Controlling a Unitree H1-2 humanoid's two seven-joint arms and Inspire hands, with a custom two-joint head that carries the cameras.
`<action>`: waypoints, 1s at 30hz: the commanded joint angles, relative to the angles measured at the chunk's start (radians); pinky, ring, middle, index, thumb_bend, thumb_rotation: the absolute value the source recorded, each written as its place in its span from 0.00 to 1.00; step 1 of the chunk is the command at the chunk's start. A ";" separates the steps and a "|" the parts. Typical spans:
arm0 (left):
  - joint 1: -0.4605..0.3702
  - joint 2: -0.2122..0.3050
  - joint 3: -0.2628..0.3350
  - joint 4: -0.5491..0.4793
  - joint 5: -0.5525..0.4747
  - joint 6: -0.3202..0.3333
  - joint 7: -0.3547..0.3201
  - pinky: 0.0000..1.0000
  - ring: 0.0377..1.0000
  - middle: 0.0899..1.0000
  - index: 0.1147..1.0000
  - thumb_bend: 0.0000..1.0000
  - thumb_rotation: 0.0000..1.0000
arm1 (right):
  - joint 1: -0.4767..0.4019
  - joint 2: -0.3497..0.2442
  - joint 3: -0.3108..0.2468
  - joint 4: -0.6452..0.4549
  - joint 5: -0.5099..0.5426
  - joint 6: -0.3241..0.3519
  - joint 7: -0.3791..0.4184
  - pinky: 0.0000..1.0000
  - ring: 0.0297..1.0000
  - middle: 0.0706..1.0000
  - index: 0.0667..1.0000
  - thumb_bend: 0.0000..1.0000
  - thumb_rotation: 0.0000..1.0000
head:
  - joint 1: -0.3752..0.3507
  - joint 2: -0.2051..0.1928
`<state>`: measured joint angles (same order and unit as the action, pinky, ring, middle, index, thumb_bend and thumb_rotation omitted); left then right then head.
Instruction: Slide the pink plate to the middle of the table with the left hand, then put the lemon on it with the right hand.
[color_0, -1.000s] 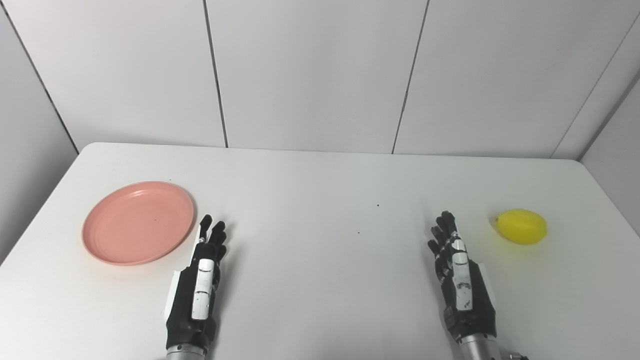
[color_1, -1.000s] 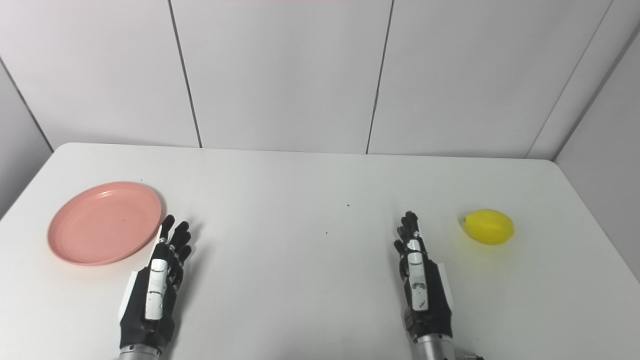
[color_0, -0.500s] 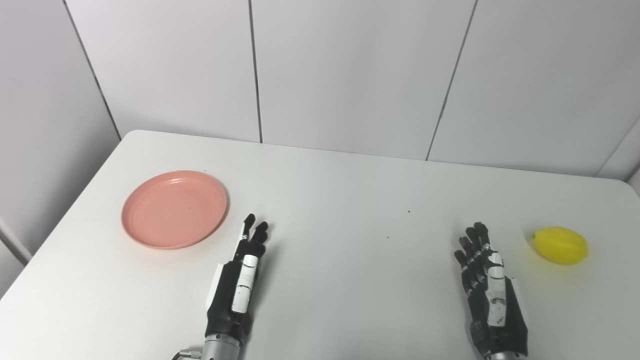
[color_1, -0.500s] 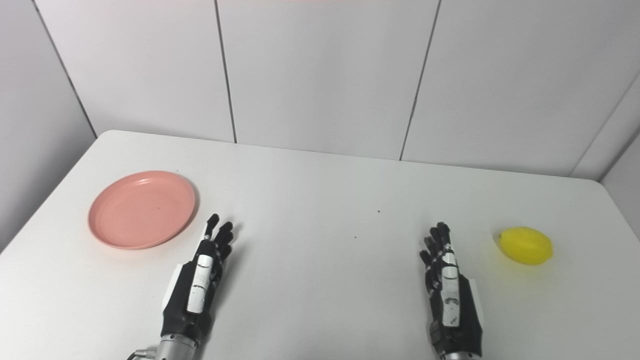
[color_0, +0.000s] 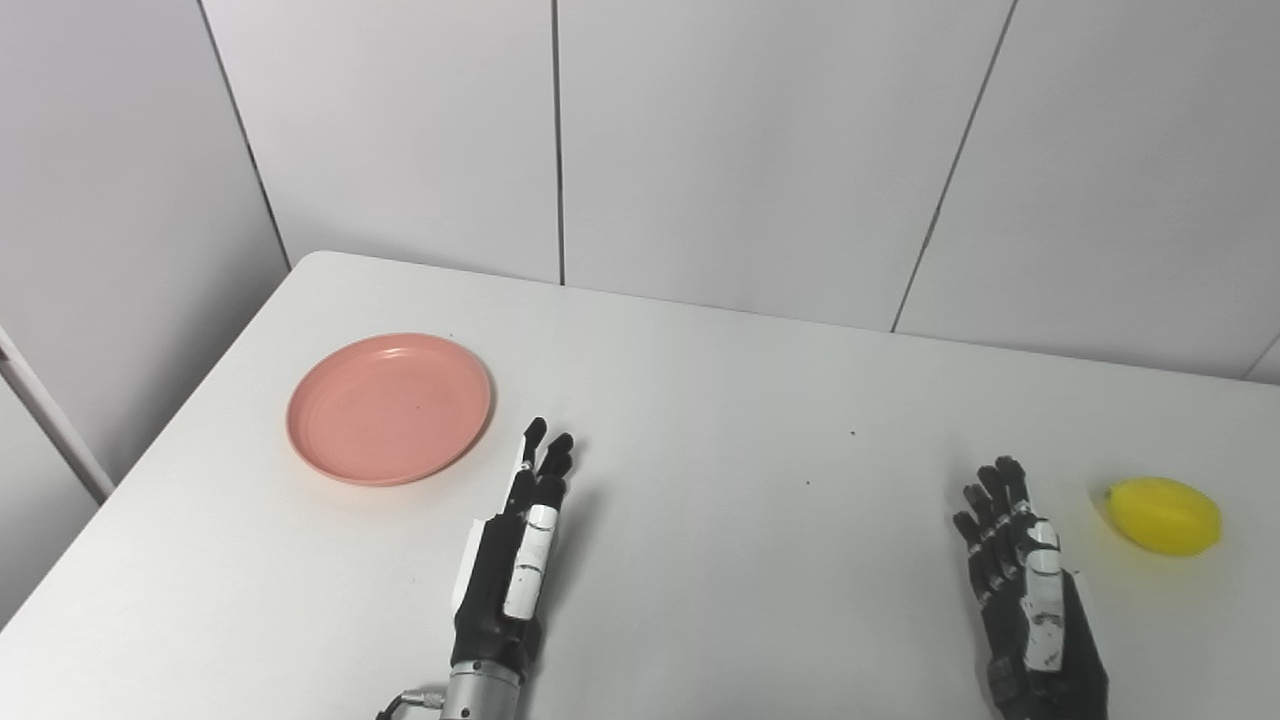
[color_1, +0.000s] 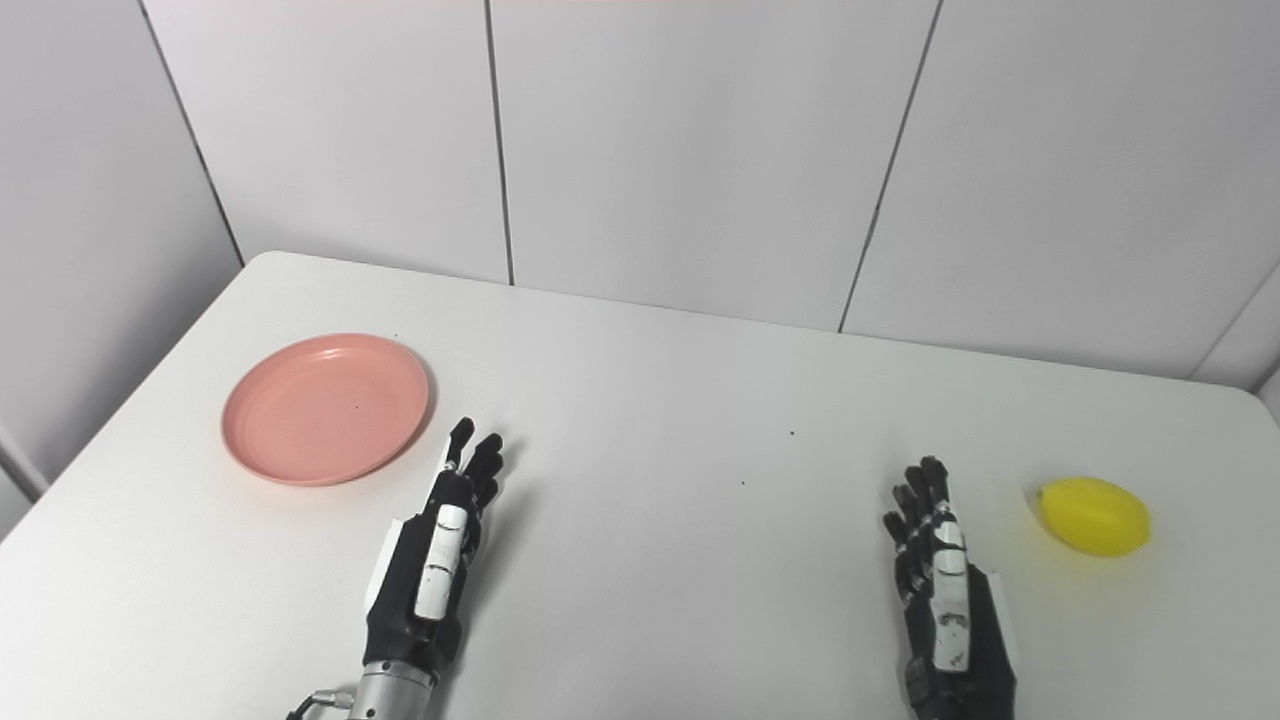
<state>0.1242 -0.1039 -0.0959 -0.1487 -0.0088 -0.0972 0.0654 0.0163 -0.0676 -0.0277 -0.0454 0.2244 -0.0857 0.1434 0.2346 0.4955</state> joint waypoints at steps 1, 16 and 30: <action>0.035 -0.025 -0.006 0.023 0.021 -0.039 0.013 1.00 0.97 0.95 1.00 0.70 0.92 | 0.060 -0.022 -0.017 0.070 0.001 -0.037 0.015 1.00 1.00 1.00 1.00 0.78 1.00 | -0.001 0.001; 0.031 -0.042 -0.004 0.053 0.036 -0.058 0.011 1.00 0.97 0.95 1.00 0.69 0.94 | 0.055 -0.022 -0.027 0.090 0.016 -0.043 0.019 1.00 1.00 1.00 1.00 0.74 1.00 | 0.021 -0.025; 0.030 -0.023 0.028 0.010 -0.035 -0.042 -0.006 1.00 0.96 0.95 0.99 0.78 0.89 | 0.066 -0.001 -0.013 0.074 -0.005 -0.042 0.008 1.00 1.00 1.00 1.00 0.73 1.00 | -0.017 -0.026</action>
<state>0.1233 -0.1301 -0.0771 -0.1385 -0.0297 -0.1314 0.0687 0.0175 -0.0735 -0.0378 -0.0395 0.2222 -0.0910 0.1458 0.2209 0.4694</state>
